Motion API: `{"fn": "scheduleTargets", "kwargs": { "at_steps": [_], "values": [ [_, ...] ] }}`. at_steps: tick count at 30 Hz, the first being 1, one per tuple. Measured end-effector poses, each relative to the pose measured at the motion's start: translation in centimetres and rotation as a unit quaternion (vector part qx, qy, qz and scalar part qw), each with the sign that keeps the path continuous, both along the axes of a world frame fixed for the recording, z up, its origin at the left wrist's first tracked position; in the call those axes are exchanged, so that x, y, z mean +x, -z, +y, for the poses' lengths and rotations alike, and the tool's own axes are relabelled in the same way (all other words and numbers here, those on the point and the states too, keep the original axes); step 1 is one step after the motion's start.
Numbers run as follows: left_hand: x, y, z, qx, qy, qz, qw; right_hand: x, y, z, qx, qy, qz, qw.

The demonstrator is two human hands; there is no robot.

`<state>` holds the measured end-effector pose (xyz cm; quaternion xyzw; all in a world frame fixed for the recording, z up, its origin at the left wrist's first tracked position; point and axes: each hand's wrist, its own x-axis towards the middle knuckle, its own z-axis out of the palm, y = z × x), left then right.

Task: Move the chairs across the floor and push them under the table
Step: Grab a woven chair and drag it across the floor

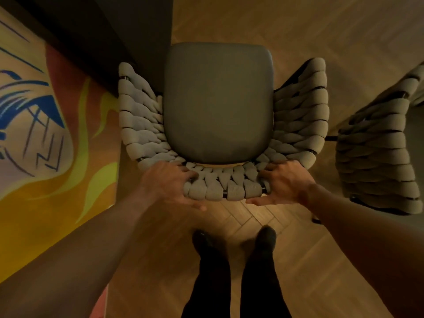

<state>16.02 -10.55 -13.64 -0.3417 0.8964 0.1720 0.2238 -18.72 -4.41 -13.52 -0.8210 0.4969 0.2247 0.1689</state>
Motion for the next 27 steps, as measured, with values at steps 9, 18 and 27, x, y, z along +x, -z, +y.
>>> {"fn": "scheduleTargets", "kwargs": {
  "at_steps": [9,18,27],
  "values": [
    [-2.7,0.7,-9.4,-0.037,0.002,0.029,0.999,-2.4,0.4,-9.0,-0.038,0.013,-0.011,0.999],
    [-5.3,0.3,-20.7,-0.036,0.019,0.009,0.999,-4.8,0.8,-18.9,-0.066,0.024,-0.03,0.997],
    [-9.8,0.5,-32.6,-0.043,-0.001,0.001,0.999,-9.6,0.7,-31.7,-0.063,0.019,-0.031,0.997]
  ]
}}
